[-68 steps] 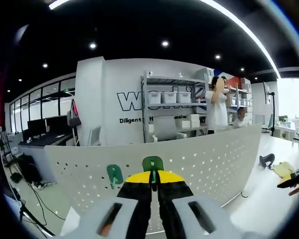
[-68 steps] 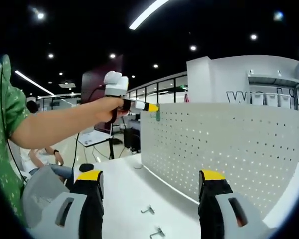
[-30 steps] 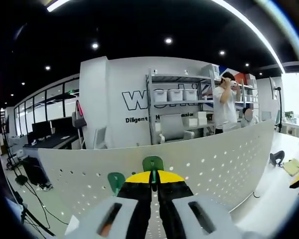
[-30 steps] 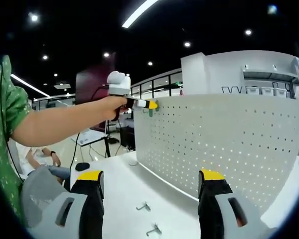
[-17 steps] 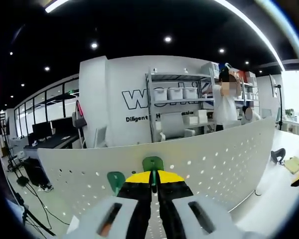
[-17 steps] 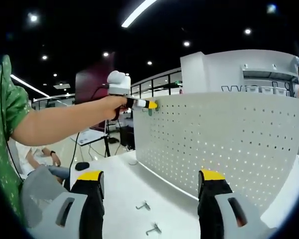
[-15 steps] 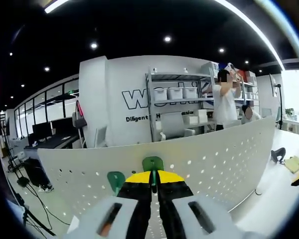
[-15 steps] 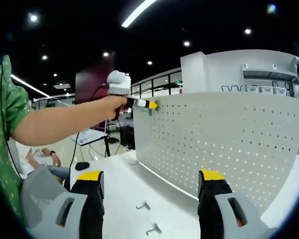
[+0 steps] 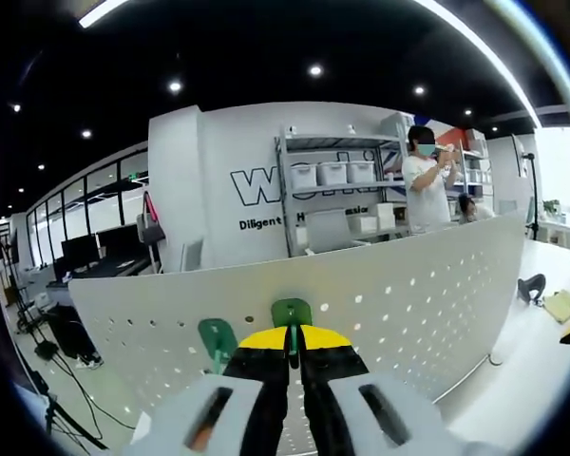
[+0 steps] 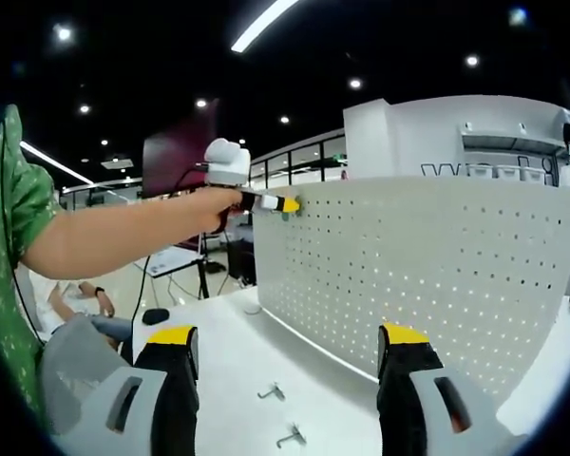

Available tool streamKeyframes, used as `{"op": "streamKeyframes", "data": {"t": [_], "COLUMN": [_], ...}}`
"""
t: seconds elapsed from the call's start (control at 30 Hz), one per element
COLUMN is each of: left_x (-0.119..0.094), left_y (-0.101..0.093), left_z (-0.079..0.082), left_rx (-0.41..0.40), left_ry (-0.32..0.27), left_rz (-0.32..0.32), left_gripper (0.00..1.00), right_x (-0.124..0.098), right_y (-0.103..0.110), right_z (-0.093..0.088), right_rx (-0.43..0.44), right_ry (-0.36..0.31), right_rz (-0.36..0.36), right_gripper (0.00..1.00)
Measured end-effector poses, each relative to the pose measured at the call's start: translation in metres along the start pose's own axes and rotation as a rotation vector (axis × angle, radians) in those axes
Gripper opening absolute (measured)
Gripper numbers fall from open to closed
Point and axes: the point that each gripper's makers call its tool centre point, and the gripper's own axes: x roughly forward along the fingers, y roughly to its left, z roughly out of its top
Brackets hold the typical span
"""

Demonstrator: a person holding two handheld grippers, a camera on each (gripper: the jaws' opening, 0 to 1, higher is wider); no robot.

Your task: Insert the hook assembly into the mounting plate slot until the hook locks in place.

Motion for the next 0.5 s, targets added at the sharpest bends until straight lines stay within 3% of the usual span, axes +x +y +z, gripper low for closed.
{"op": "streamKeyframes", "data": {"t": [0.5], "left_x": [0.0005], "left_y": [0.0009], "left_z": [-0.0024], "left_rx": [0.02], "left_ry": [0.006], "left_rz": [0.01], "left_gripper": [0.03], "right_x": [-0.0027], "right_y": [-0.0014], "right_z": [0.0041], "right_rx": [-0.016], "right_ry": [-0.008], "right_rz": [-0.016], "right_gripper": [0.78]}}
